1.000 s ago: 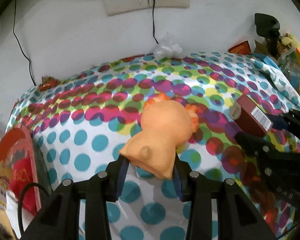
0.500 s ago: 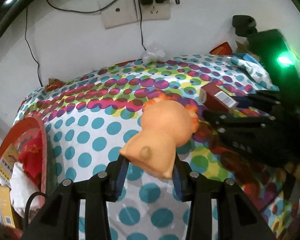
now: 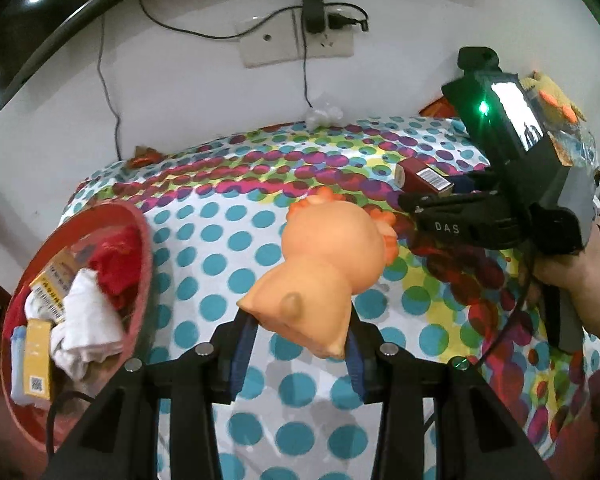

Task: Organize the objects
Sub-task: 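Carry the orange toy with the left gripper into the tray and release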

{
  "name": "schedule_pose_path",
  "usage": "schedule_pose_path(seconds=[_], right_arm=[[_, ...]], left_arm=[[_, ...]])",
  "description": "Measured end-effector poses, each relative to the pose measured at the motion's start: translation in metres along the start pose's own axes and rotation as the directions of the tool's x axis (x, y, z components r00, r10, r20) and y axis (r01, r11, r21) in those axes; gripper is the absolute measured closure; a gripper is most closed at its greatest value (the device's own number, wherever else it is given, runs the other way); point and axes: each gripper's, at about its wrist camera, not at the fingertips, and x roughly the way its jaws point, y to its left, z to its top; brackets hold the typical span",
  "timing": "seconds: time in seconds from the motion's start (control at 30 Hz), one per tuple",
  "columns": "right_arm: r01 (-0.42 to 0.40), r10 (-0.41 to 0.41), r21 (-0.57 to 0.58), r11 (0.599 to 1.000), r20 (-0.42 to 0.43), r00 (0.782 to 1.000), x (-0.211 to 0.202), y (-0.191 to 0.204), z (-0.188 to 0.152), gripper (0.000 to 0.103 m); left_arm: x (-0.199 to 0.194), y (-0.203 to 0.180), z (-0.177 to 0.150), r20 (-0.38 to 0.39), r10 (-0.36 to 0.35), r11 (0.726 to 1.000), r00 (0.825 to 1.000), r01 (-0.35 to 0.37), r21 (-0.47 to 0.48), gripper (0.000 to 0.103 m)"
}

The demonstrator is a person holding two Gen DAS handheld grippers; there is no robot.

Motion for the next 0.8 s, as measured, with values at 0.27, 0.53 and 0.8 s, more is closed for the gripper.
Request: schedule_pose_path(seconds=[0.27,0.53,0.8], right_arm=[[0.002,-0.002,-0.001,1.000,0.000,1.000,0.000,0.000,0.000,0.060],[0.011,-0.011,-0.008,1.000,0.001,1.000,0.000,0.000,0.001,0.058],[0.013,-0.013,-0.009,1.000,0.001,1.000,0.000,0.000,0.001,0.057]], left_arm=[[-0.021,0.035,-0.005,0.011,0.036,0.998,0.999,-0.036,-0.052,0.062],[-0.028,0.084,-0.010,0.008,0.089,0.989,0.996,-0.088,-0.120,0.062],[-0.025,0.124,-0.016,-0.003,0.141,0.979,0.990,-0.140,-0.150,0.062]])
